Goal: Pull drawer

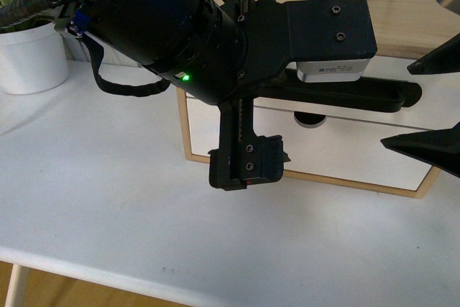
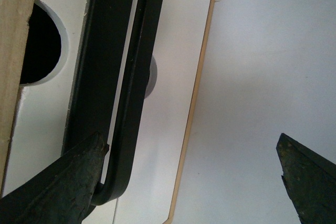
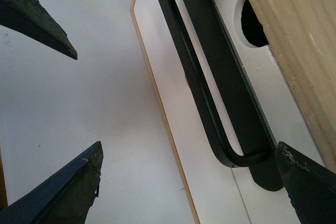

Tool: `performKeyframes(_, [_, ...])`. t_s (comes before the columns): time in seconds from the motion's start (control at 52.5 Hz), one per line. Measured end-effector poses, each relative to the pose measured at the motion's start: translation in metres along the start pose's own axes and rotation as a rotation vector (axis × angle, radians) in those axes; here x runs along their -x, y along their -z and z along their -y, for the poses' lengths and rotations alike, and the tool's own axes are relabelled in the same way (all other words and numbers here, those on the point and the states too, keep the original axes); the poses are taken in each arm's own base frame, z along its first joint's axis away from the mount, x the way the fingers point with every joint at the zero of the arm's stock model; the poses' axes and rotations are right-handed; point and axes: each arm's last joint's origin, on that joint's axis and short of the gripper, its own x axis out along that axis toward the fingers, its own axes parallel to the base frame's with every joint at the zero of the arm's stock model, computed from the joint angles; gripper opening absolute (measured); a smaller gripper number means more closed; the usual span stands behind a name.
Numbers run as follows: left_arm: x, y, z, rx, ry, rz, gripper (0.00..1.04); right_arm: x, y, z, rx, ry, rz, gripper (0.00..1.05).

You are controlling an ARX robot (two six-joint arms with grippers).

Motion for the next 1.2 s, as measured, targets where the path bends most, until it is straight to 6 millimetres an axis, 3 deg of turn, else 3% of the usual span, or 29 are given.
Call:
performKeyframes(0.648, [-0.009,0.006,0.0,0.007,0.03,-0.011,0.99,-0.036,0.002,-0.003,-0.008,-0.06,0.013,0.96])
performKeyframes(1.201, [-0.008,0.006,0.0,-0.003,0.043,-0.012,0.99,-0.04,0.007,-0.003,-0.001,-0.08,-0.022,0.96])
